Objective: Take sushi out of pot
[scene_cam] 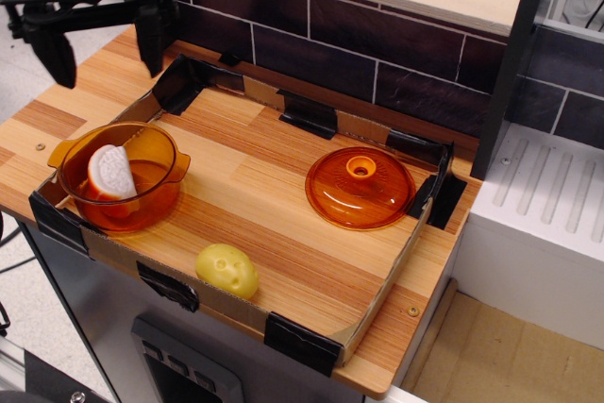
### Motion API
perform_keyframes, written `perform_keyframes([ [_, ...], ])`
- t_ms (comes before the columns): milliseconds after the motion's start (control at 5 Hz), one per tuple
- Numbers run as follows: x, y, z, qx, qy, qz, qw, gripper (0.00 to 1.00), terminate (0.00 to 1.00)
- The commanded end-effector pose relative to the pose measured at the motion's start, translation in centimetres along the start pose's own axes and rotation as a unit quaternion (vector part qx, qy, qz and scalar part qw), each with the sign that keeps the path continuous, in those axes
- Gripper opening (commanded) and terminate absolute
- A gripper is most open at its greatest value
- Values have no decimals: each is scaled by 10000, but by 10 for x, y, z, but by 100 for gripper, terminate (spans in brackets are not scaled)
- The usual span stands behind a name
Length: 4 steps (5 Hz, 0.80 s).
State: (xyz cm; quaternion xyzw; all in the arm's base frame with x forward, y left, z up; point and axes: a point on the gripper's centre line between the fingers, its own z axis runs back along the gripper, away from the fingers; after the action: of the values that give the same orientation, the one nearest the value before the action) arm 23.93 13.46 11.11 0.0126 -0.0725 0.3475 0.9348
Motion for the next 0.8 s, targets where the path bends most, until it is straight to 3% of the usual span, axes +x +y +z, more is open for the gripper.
perform_keyframes([
  [0,6,15,-23,138,70,53,9999,100,0],
  [400,-2,17,-48,261,-10,283,9993,100,0],
  [600,-8,16,-57,179,-141,286,9993,100,0],
])
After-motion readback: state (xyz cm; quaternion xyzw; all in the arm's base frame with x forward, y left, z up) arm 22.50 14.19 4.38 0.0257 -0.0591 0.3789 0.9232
